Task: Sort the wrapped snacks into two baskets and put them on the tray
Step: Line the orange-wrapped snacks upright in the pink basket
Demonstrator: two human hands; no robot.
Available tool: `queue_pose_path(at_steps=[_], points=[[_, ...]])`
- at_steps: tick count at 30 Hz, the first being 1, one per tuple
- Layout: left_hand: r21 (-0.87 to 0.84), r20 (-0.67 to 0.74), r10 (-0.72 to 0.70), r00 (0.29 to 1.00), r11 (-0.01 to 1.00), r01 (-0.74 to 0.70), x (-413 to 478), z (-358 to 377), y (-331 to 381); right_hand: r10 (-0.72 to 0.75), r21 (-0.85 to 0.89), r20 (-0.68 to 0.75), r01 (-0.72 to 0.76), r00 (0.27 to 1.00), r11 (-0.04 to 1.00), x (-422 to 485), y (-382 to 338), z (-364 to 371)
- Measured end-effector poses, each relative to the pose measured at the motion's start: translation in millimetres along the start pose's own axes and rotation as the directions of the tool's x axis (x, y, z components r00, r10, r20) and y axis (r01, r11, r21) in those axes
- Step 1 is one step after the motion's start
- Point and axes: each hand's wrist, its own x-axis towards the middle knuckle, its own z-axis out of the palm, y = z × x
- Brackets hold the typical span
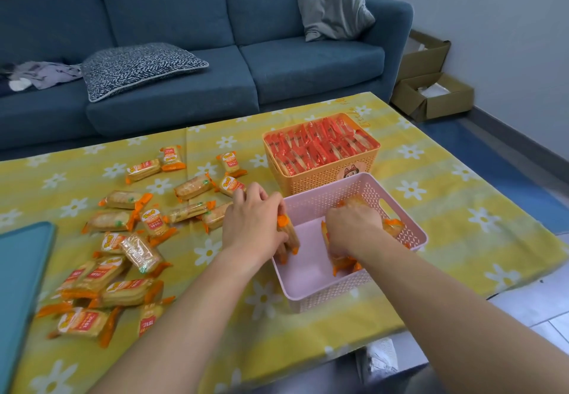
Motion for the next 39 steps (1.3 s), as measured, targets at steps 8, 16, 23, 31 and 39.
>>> queue_pose_path(at_steps=[8,16,23,31,39], points=[[0.129,0.034,0.073,0.997,0.989,-0.077,6,-7,5,-0.241,0.234,-0.076,0.252,0.967,0.939,4,13,-9],[0.091,0.000,0.120,0.993,0.989,-0.119,7,1,6,-0.244,0.532,-0.415,0.452,0.876,0.716,13,-12,5],[-0.002,-0.019,0.163,0.986,0.987,-0.163,9,7,12,0.030,0.773,-0.189,0.130,0.981,0.621,20,3,-1],[-0.032,-0.032,0.159,0.987,0.987,-0.160,10,7,14,0.175,0.222,-0.140,-0.141,0.975,0.965,15,35,7],[-0.072,-0.030,0.123,0.992,0.990,-0.125,9,9,11,0.138,0.377,-0.265,-0.029,0.954,0.926,13,25,-7]])
